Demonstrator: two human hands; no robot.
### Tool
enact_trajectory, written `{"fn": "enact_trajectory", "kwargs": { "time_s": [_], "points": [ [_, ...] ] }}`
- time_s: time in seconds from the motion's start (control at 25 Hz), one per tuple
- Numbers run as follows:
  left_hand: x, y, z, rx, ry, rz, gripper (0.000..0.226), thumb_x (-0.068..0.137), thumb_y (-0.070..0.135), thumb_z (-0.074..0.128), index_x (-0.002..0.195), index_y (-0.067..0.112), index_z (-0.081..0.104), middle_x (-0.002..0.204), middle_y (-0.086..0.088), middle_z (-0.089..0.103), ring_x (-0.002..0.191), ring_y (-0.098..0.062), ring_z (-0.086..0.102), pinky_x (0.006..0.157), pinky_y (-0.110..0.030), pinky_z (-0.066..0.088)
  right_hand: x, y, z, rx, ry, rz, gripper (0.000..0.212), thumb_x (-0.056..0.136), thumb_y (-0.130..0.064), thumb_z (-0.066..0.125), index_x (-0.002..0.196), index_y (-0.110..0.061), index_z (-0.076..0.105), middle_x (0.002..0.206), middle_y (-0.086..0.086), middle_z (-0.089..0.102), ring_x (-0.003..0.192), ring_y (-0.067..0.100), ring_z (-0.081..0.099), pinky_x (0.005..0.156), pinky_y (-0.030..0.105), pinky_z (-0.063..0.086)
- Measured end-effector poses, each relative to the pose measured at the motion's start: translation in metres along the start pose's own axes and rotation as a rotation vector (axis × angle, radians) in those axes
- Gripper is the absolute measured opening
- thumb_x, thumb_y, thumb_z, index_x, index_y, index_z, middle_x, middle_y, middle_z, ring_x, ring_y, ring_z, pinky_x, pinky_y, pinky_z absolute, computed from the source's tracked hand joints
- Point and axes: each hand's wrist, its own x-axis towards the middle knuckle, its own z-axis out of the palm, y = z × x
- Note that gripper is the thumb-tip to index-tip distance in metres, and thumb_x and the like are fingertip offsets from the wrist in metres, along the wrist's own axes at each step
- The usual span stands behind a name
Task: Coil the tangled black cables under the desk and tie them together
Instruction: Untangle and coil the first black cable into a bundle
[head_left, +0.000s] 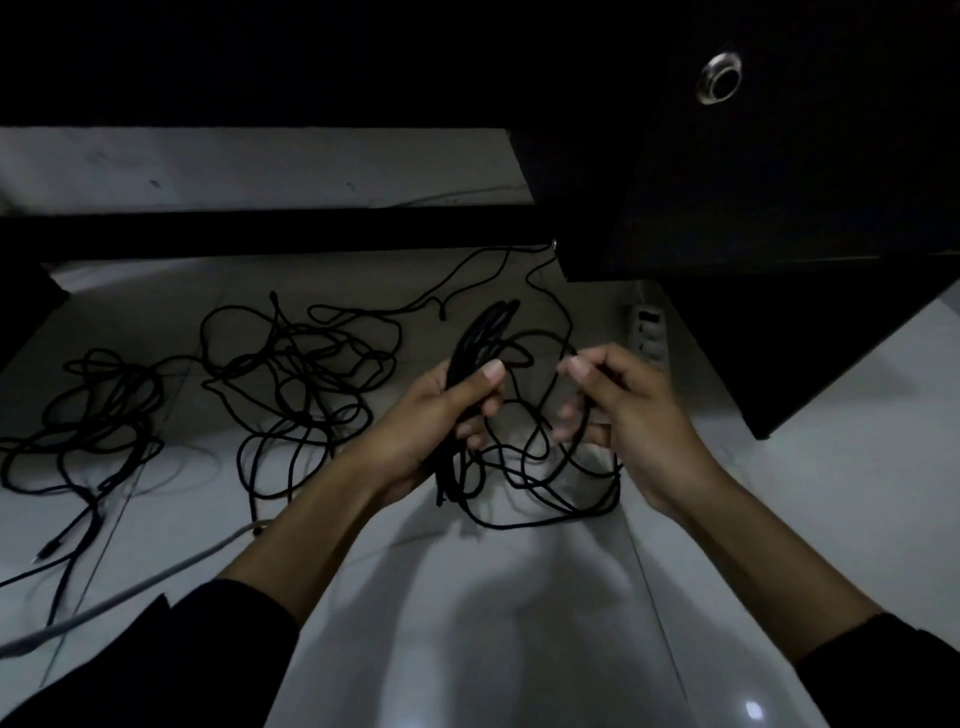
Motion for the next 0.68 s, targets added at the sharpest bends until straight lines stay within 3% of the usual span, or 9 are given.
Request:
{"fn": "enact_trajectory", "kwargs": {
  "time_s": [0.12,0.2,0.28,0.36,0.4,0.48,0.6,0.68],
  "points": [
    [0.001,-0.006,0.014,0.005,-0.022,0.046,0.008,0.099,0.026,0.048,0.1,0.023,0.055,0.107,-0.002,0.071,0.051,-0.005,0.04,0.058,-0.021,0.044,0.002,-0.008,0.017,0.165,0.092,0.073,0.016,0.097,-0.019,0.054,0.09,-0.011,0.066,0.093,0.003,0.065,0.08,0.017,0.065,0.066,0.03,0.057],
    [0.001,-0.007,0.019,0.069,-0.022,0.062,0.009,0.1,0.026,0.046,0.103,0.026,0.054,0.114,-0.004,0.071,0.054,-0.003,0.046,0.062,-0.023,0.044,0.005,-0.013,0.021,0.155,0.145,0.073,0.016,0.096,-0.021,0.055,0.09,-0.013,0.068,0.094,0.002,0.069,0.083,0.021,0.07,0.064,0.025,0.055],
    [0.001,-0.006,0.021,0.132,-0.029,0.08,0.013,0.101,0.026,0.045,0.111,0.021,0.052,0.107,-0.006,0.073,0.057,-0.002,0.052,0.064,-0.022,0.043,0.006,-0.015,0.025,0.142,0.176,0.076,0.015,0.095,-0.02,0.057,0.093,-0.011,0.069,0.093,0.002,0.07,0.081,0.01,0.071,0.057,0.014,0.05],
    [0.003,-0.004,0.022,0.186,-0.033,0.111,0.016,0.101,0.024,0.043,0.114,0.018,0.05,0.092,-0.003,0.073,0.064,-0.001,0.06,0.064,-0.02,0.043,0.007,-0.016,0.027,0.099,0.213,0.061,0.013,0.094,-0.019,0.058,0.091,-0.012,0.069,0.085,-0.006,0.068,0.065,-0.012,0.062,0.051,0.006,0.044],
    [0.004,-0.004,0.022,0.214,-0.029,0.132,0.013,0.101,0.023,0.043,0.111,0.02,0.051,0.082,0.001,0.071,0.068,-0.002,0.063,0.064,-0.019,0.043,0.008,-0.015,0.029,0.089,0.232,0.052,0.012,0.094,-0.018,0.059,0.089,-0.013,0.069,0.081,-0.009,0.066,0.06,-0.015,0.057,0.049,0.005,0.042],
    [0.005,-0.004,0.025,0.234,-0.039,0.169,0.01,0.101,0.022,0.043,0.104,0.024,0.052,0.065,0.008,0.06,0.064,-0.005,0.056,0.064,-0.018,0.045,0.01,-0.014,0.031,0.089,0.265,0.039,0.01,0.092,-0.018,0.061,0.087,-0.015,0.069,0.076,-0.012,0.064,0.057,-0.017,0.054,0.049,0.003,0.041],
    [0.007,-0.004,0.03,0.135,-0.066,0.123,0.01,0.101,0.018,0.044,0.103,0.026,0.051,0.061,0.011,0.043,0.056,-0.005,0.042,0.063,-0.022,0.047,0.012,-0.011,0.032,0.092,0.303,0.039,0.008,0.091,-0.018,0.063,0.088,-0.018,0.07,0.076,-0.015,0.066,0.061,-0.017,0.056,0.054,0.001,0.041],
    [0.008,-0.004,0.032,0.132,-0.041,0.096,0.009,0.101,0.018,0.044,0.104,0.025,0.049,0.057,0.012,0.041,0.053,-0.004,0.04,0.059,-0.022,0.048,0.012,-0.009,0.034,0.11,0.307,0.041,0.006,0.091,-0.018,0.063,0.093,-0.016,0.069,0.084,-0.012,0.069,0.07,-0.014,0.06,0.058,0.004,0.044]
  ]
}}
